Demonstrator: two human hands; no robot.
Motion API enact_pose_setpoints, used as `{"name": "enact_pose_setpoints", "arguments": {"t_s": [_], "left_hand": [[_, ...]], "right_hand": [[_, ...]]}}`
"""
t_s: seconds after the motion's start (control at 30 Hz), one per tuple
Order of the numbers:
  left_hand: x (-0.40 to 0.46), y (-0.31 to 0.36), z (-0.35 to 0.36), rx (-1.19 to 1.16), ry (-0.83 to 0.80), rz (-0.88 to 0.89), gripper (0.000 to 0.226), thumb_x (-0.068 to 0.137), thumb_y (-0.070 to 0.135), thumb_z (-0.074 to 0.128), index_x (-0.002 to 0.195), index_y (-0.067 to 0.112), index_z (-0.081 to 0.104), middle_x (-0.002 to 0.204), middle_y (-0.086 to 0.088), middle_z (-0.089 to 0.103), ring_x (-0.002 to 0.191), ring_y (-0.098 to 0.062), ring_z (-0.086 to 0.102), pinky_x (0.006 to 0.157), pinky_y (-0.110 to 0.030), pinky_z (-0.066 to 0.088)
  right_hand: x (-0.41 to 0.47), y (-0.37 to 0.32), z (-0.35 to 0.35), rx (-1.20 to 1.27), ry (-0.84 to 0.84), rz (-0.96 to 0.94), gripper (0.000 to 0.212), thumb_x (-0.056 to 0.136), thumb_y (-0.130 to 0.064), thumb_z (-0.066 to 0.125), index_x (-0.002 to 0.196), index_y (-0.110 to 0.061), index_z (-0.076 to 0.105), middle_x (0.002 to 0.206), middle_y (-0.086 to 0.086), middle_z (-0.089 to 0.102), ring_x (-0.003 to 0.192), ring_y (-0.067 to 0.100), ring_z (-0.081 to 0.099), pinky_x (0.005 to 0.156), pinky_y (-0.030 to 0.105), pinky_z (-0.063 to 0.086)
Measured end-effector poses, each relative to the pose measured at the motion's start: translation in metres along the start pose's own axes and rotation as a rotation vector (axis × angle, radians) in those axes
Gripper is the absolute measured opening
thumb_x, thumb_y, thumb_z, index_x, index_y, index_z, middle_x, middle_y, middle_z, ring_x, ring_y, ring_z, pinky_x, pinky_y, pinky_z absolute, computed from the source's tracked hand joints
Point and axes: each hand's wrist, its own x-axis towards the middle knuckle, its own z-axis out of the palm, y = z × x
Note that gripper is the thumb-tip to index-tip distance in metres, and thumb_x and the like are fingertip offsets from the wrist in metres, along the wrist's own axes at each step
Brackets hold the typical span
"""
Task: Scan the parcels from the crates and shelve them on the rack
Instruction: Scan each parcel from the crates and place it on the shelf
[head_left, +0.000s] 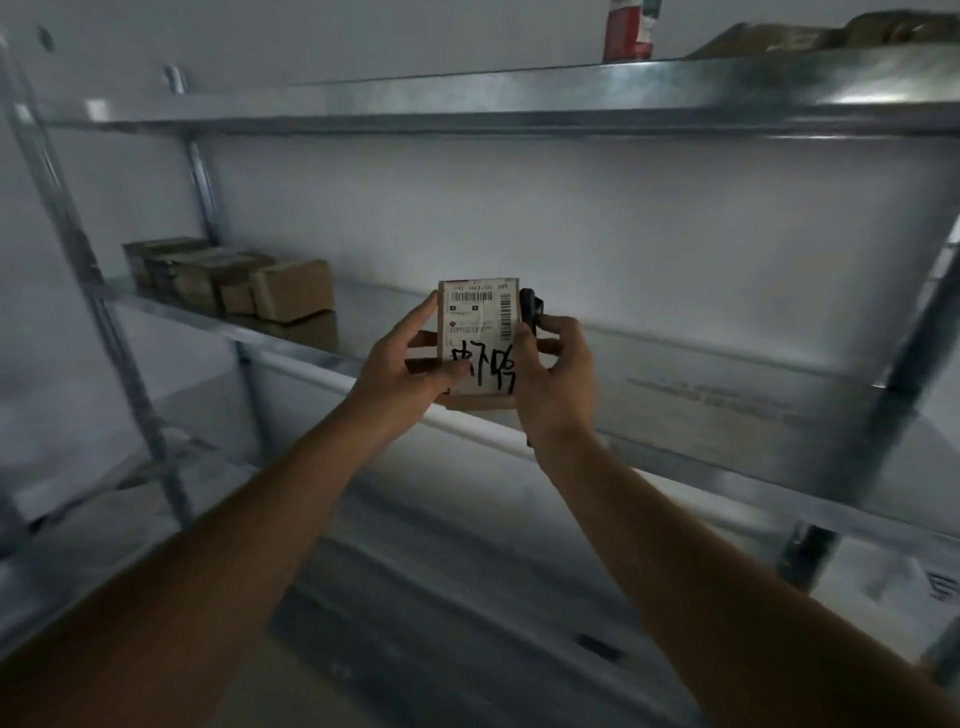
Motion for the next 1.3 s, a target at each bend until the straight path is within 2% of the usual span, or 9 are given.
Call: {"name": "enact_pose_setpoints", "arguments": {"t_s": [0.17,0.4,0.57,0.73,0.87,1.07,1.13,1.2,1.3], "left_hand": [[0.072,-0.044,-0.039,-0.021,0.078,-0.016,0.082,0.092,0.007,0.079,0.158,0.040,0.043,0.120,0.006,0.070,0.100,-0.004,0.074,0.082,-0.025,0.062],[0.149,-0.101,-0.102,-0.015,0.094,-0.077,0.075,0.095,0.004,0.074,0.156,0.038,0.045,0.122,-0.001,0.073,0.109,-0.014,0.073,0.082,-0.023,0.061],[0.201,-0.144,-0.154,0.020,0.015,-0.115,0.070,0.100,0.010,0.068,0.158,0.038,0.041,0.127,0.000,0.071,0.115,-0.016,0.069,0.092,-0.034,0.061],[0.260,-0.182,-0.212,0.065,-0.097,-0.150,0.067,0.100,0.010,0.068,0.156,0.038,0.044,0.117,0.007,0.071,0.102,-0.007,0.069,0.064,-0.011,0.055],[0.301,-0.204,-0.252,0.083,-0.216,-0.194,0.065,0.101,0.010,0.065,0.157,0.035,0.045,0.121,0.003,0.073,0.105,-0.011,0.070,0.075,-0.024,0.056],[0.346,-0.220,-0.280,0.107,-0.355,-0.217,0.060,0.103,0.006,0.059,0.155,0.033,0.046,0.123,0.005,0.069,0.095,-0.006,0.065,0.047,-0.008,0.047],[0.356,-0.223,-0.281,0.119,-0.390,-0.233,0.063,0.104,0.006,0.057,0.159,0.031,0.041,0.139,0.001,0.063,0.103,-0.008,0.065,0.053,-0.009,0.050],[0.363,-0.226,-0.278,0.141,-0.408,-0.241,0.066,0.103,0.004,0.056,0.161,0.030,0.039,0.155,-0.003,0.051,0.123,-0.017,0.061,0.069,-0.017,0.055],[0.370,-0.228,-0.270,0.183,-0.405,-0.244,0.066,0.101,0.001,0.054,0.161,0.026,0.039,0.155,-0.005,0.048,0.129,-0.023,0.056,0.073,-0.021,0.054]], "right_hand": [[0.058,0.022,0.086,-0.002,-0.056,0.041,0.014,0.104,-0.041,0.063,0.113,-0.032,0.059,0.120,0.012,0.066,0.100,0.025,0.071,0.081,0.045,0.065],[0.103,0.046,0.189,-0.050,-0.140,0.101,0.025,0.105,-0.041,0.061,0.124,-0.025,0.060,0.121,0.015,0.066,0.099,0.025,0.072,0.082,0.046,0.066],[0.122,0.059,0.258,-0.119,-0.159,0.116,0.025,0.104,-0.044,0.060,0.122,-0.027,0.057,0.120,0.016,0.066,0.097,0.026,0.072,0.074,0.041,0.065],[0.138,0.072,0.333,-0.181,-0.100,0.172,0.018,0.105,-0.045,0.059,0.113,-0.029,0.055,0.116,0.013,0.067,0.081,0.021,0.069,0.037,0.018,0.042],[0.143,0.079,0.387,-0.225,-0.023,0.222,0.017,0.106,-0.039,0.061,0.112,-0.025,0.055,0.105,0.006,0.070,0.070,0.011,0.062,0.032,0.012,0.036],[0.153,0.084,0.430,-0.348,0.055,0.294,0.017,0.106,-0.037,0.062,0.114,-0.025,0.054,0.103,0.000,0.070,0.073,0.010,0.062,0.037,0.013,0.038],[0.159,0.087,0.435,-0.387,0.075,0.302,0.016,0.105,-0.034,0.063,0.113,-0.024,0.054,0.099,-0.003,0.067,0.073,0.009,0.060,0.034,0.011,0.035],[0.164,0.090,0.436,-0.431,0.089,0.319,0.015,0.104,-0.033,0.064,0.110,-0.024,0.054,0.098,-0.004,0.065,0.074,0.009,0.059,0.033,0.012,0.035],[0.170,0.096,0.434,-0.526,0.089,0.335,0.018,0.102,-0.038,0.066,0.108,-0.026,0.054,0.099,-0.003,0.065,0.078,0.010,0.061,0.048,0.022,0.042]]}}
